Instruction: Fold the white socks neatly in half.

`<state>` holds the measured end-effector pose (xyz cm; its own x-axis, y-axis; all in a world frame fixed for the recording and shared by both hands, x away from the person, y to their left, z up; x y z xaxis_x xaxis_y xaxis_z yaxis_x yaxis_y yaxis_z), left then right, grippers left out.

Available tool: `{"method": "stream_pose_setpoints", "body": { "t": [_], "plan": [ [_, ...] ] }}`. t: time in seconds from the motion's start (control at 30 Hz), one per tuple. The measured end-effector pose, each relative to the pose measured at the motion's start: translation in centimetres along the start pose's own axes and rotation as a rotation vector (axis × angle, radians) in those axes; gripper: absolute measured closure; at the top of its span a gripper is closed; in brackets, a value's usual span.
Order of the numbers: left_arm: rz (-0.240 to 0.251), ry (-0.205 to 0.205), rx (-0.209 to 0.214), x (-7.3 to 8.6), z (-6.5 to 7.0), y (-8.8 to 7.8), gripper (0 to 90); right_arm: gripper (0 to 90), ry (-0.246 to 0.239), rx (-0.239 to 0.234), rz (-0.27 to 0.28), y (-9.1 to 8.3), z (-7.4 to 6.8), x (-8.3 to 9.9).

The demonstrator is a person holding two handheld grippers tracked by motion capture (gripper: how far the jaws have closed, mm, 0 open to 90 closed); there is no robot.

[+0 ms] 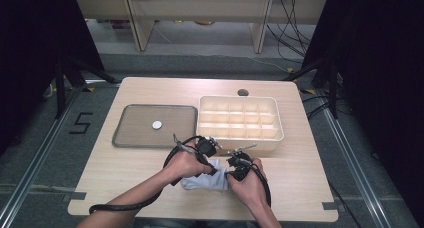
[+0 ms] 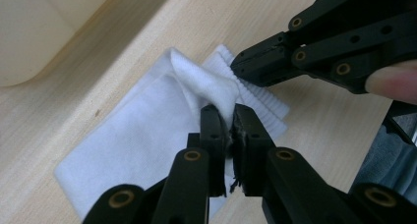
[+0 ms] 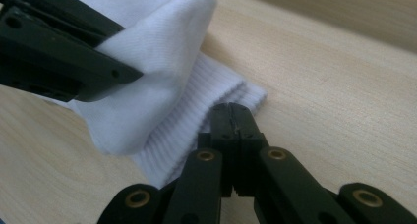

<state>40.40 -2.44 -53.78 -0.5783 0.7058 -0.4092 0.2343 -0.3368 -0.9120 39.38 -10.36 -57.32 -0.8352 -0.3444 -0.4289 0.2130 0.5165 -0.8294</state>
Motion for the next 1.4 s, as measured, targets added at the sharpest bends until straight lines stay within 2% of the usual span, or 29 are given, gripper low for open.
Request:
{"method": "stream_pose_setpoints", "body": {
  "t": [0.1,0.13,0.17,0.23,0.27,0.37,0.5,0.53,0.6,0.63,0.73,0.77,0.83,1.0,1.03,1.13,1.2,1.23,1.3,1.33,1.4],
  "plan": [
    [0.000,-0.005,0.002,0.1,-0.1,0.1,81.3,88.3,0.002,-0.015,0.024,-0.1,-0.1,-0.2],
    [-0.001,-0.005,0.003,0.1,-0.1,0.2,80.7,88.1,0.080,-0.012,0.014,-0.3,-0.5,-0.1],
    [-0.001,-0.007,0.004,0.1,0.0,0.2,79.9,87.9,0.077,-0.038,0.025,-0.5,-0.6,-0.3],
    [0.000,-0.014,0.003,0.0,0.0,0.2,78.1,87.6,0.010,-0.006,0.039,-0.6,0.2,-0.3],
    [0.002,-0.015,0.005,-0.1,0.1,0.2,77.2,87.5,0.045,-0.019,0.039,-0.9,-0.1,-0.3],
    [0.010,-0.015,0.009,-0.3,0.2,0.1,75.4,87.1,0.030,-0.009,0.052,-1.4,0.2,-0.3],
    [0.023,-0.033,0.027,-0.6,0.5,0.0,72.3,86.6,0.020,-0.002,0.074,-2.1,0.5,-0.4],
    [0.026,-0.037,0.024,-0.7,0.5,0.0,71.6,86.6,0.029,-0.005,0.080,-2.4,0.5,-0.4],
    [0.033,-0.039,0.041,-0.9,0.7,-0.1,70.5,86.4,0.015,0.004,0.088,-2.7,0.8,-0.5],
    [0.039,-0.047,0.048,-1.0,0.9,-0.2,70.2,86.4,0.036,0.001,0.096,-3.0,0.8,-0.5],
    [0.041,-0.042,0.054,-1.2,1.1,-0.2,69.2,86.2,0.045,0.003,0.111,-3.5,1.0,-0.6],
    [0.045,-0.048,0.060,-1.3,1.3,-0.2,69.1,86.2,0.032,0.014,0.106,-3.7,1.3,-0.5],
    [0.049,-0.056,0.068,-1.4,1.5,-0.1,68.9,86.2,0.048,-0.003,0.125,-3.8,1.3,-0.7],
    [0.045,-0.050,0.077,-1.5,1.9,0.5,68.8,86.2,0.054,-0.007,0.135,-4.2,1.5,-0.7],
    [0.038,-0.038,0.078,-1.4,1.9,0.6,68.9,86.2,0.052,-0.012,0.138,-4.2,1.5,-0.7],
    [0.050,-0.042,0.081,-1.5,2.0,0.7,69.2,86.3,0.057,0.011,0.140,-4.3,1.8,-0.7],
    [0.068,-0.044,0.078,-1.7,1.9,0.1,69.2,86.4,0.055,0.007,0.142,-4.3,1.8,-0.7],
    [0.089,-0.046,0.080,-1.8,1.8,-0.8,69.3,86.4,0.051,0.012,0.141,-4.3,1.9,-0.7],
    [0.117,-0.055,0.081,-2.1,1.4,-1.9,69.8,86.8,0.079,0.008,0.139,-4.4,1.6,-0.6],
    [0.130,-0.054,0.066,-2.1,0.9,-2.4,70.6,87.1,0.080,-0.004,0.143,-4.4,1.4,-0.7],
    [0.133,-0.062,0.039,-2.0,-0.1,-2.9,74.2,87.8,0.048,-0.011,0.141,-4.4,1.5,-0.7]
  ]
}}
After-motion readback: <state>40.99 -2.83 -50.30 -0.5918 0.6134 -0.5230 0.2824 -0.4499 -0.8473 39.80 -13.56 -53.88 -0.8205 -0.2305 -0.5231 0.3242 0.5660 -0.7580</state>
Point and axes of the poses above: each handheld gripper's, and its own axes: y roughly forward along the jaws, x roughly out of its underside, z roughly to its right, the point moved 10 cm from there along y, roughly forward along the jaws, and after that the axes turned 12 degrees about -x, right-handed, at the moved point
